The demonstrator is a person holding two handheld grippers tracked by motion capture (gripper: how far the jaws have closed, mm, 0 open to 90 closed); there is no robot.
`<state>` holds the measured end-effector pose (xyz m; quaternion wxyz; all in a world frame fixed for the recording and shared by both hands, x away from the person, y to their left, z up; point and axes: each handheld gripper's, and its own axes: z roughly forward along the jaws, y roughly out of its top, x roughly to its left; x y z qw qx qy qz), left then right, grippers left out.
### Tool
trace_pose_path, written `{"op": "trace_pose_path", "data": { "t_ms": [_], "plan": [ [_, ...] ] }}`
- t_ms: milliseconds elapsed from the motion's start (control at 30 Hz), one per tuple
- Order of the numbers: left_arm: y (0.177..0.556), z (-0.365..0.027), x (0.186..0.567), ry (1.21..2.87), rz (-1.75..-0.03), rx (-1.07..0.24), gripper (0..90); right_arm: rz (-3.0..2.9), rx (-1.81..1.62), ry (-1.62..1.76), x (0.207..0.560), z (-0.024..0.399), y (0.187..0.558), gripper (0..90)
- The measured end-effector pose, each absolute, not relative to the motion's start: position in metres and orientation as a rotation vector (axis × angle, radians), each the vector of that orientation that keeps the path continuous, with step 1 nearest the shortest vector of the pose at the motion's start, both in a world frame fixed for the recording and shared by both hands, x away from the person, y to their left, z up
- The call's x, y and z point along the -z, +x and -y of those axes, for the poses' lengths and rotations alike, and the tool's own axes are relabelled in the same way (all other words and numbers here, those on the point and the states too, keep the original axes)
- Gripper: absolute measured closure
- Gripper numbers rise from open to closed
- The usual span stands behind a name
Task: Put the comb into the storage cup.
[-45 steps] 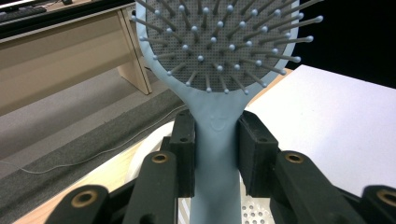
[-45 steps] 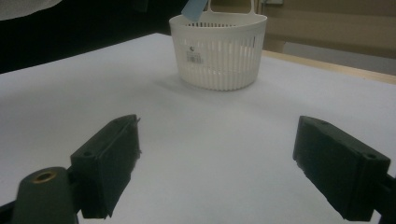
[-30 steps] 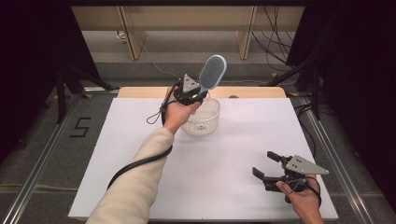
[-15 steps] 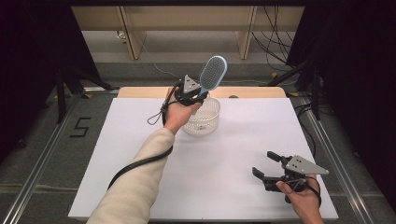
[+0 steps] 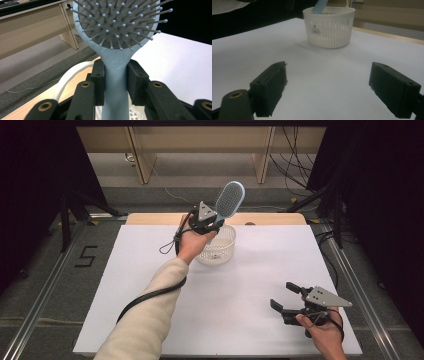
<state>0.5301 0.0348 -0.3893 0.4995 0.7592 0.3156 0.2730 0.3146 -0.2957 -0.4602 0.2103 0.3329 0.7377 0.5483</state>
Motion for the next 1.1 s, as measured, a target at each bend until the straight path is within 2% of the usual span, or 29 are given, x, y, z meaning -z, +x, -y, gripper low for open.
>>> {"op": "trace_pose_path", "data": {
  "t_ms": [1100],
  "plan": [
    [0.532,-0.031,0.402,1.861,-0.777,-0.647,69.6,-2.050,-1.524,0.927,0.460,0.296,0.315,15.4]
  ]
}}
